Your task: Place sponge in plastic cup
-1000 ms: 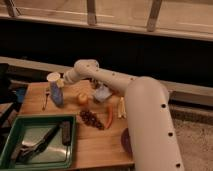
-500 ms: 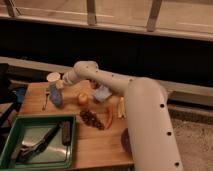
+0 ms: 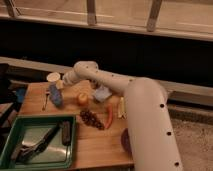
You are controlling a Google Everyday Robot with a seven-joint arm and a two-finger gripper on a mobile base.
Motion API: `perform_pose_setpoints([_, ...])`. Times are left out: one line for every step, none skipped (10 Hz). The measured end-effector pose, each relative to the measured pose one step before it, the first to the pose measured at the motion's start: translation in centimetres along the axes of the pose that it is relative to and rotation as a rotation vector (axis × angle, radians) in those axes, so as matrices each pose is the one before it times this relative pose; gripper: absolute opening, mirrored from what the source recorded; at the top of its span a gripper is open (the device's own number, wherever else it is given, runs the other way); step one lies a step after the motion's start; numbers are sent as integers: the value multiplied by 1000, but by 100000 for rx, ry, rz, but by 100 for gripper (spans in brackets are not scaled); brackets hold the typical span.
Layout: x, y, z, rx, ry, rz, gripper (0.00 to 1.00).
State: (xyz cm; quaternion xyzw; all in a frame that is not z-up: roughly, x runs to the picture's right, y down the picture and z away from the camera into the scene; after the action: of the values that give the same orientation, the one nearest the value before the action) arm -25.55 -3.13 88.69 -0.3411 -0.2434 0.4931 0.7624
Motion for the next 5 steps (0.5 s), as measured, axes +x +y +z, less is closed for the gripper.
perform_pose_setpoints([8,1,6,-2,18,-6,64])
perform_pose_setpoints([24,9,14,-20,62,-6,73])
perform_pose_setpoints([30,5,33,-45,46,32,78])
perform_pose_setpoints([42,1,45,-37,63,28,80])
perform_pose_setpoints([100,38,29,-84,366,-12,80])
